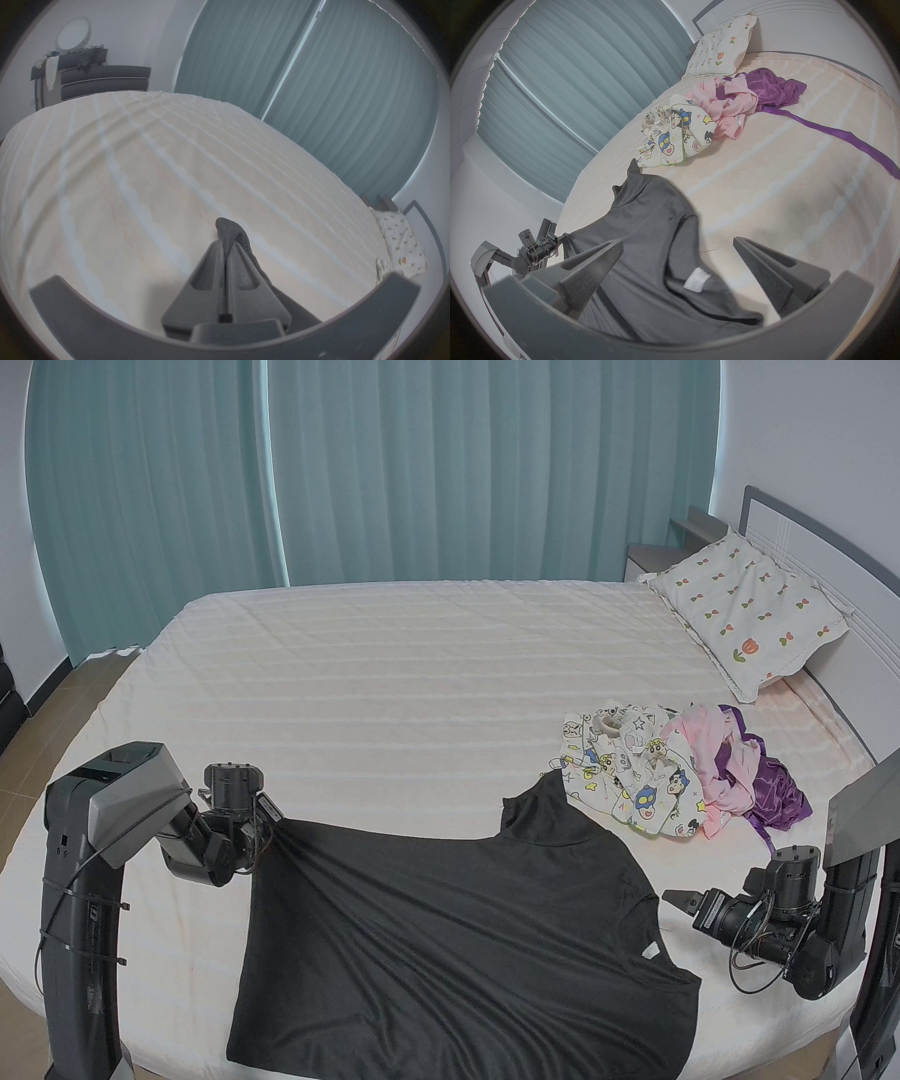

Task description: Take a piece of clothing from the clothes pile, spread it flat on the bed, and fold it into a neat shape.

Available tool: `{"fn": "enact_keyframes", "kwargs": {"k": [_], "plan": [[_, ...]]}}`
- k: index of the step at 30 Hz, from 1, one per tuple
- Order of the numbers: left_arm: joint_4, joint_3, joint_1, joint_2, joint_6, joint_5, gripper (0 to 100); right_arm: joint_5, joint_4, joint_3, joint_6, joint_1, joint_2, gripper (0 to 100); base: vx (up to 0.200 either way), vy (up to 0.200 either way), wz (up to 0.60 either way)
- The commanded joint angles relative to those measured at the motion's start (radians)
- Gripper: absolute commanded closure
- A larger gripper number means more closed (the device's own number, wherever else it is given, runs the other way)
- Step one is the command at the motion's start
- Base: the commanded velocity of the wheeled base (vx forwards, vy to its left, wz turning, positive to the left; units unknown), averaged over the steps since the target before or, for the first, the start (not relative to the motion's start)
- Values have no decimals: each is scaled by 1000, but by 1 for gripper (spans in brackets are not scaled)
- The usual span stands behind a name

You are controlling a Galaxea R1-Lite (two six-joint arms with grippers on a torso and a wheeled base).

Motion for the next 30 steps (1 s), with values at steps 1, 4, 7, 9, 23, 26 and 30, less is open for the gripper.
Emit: {"fn": "enact_keyframes", "kwargs": {"k": [1,4,7,9,23,26,30], "plan": [[-5,-1,33,-32,-2,1,100,1,-13,0,0,0,-1,0,0,0,0],[-5,-3,44,-15,-2,-9,100,1,-15,-5,0,0,1,0,0,0,0],[-5,5,41,-5,-2,-14,100,1,-15,-26,3,0,-8,0,0,0,0],[-5,9,39,-5,-2,-23,100,2,-13,-71,5,0,-15,0,0,0,0],[-24,92,27,-76,-114,-135,0,2,472,-765,-3,66,108,0,0,0,0],[-25,158,27,-125,-197,-247,0,-10,599,-973,-9,122,211,0,0,0,0],[-24,197,27,-156,-223,-322,0,-39,680,-1114,-29,152,297,0,0,0,0]]}}
